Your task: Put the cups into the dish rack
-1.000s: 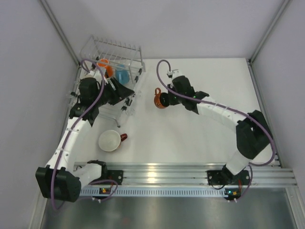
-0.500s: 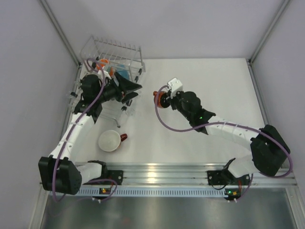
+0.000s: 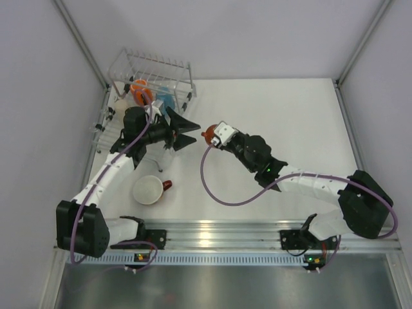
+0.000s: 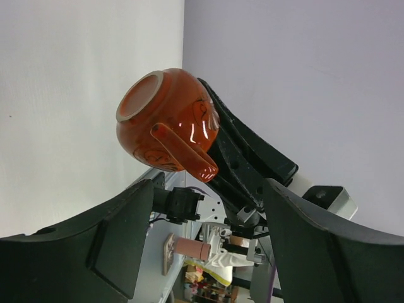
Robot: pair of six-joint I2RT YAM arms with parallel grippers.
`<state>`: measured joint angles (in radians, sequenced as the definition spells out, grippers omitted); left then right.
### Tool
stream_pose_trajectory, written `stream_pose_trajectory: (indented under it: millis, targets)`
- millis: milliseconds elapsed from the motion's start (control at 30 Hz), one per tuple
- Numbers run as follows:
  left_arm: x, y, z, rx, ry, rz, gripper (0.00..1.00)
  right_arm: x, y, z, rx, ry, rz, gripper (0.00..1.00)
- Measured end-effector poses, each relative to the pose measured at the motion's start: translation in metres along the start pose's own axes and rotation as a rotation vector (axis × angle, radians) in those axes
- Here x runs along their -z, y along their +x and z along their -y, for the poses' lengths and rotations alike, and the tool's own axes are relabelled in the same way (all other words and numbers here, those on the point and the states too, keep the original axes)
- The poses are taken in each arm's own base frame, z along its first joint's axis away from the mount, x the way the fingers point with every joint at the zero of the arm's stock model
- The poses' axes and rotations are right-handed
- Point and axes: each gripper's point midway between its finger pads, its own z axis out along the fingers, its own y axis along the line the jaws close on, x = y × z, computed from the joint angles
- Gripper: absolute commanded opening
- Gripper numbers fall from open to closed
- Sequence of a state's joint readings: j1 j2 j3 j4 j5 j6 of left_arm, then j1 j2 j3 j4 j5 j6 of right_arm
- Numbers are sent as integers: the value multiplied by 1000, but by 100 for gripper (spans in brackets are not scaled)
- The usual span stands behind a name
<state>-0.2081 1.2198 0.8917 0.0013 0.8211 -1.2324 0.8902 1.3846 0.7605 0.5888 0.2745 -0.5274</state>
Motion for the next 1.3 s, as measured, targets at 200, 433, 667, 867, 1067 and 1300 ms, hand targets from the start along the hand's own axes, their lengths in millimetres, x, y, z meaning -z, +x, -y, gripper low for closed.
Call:
stream_pose_trajectory:
  millis: [200, 433, 667, 867, 1067, 1300]
  targets:
    - [-3, 11, -16, 76, -28, -33, 73, 3, -7, -2, 103, 2, 36, 0]
    - [-5, 17, -14, 114, -26, -50, 66, 9, -21, -17, 219, -18, 87, 0]
    - [-7, 32, -36, 195, -60, -84, 54, 17, -31, -27, 306, -6, 122, 0]
    - [2, 44, -37, 221, -52, -80, 41, 22, -35, -31, 343, 2, 135, 0]
    - [8, 52, -33, 248, -26, -82, 36, 30, -34, -37, 367, 16, 144, 0]
    - [10, 65, -41, 308, -31, -98, 16, 40, -40, -47, 432, 67, 150, 0]
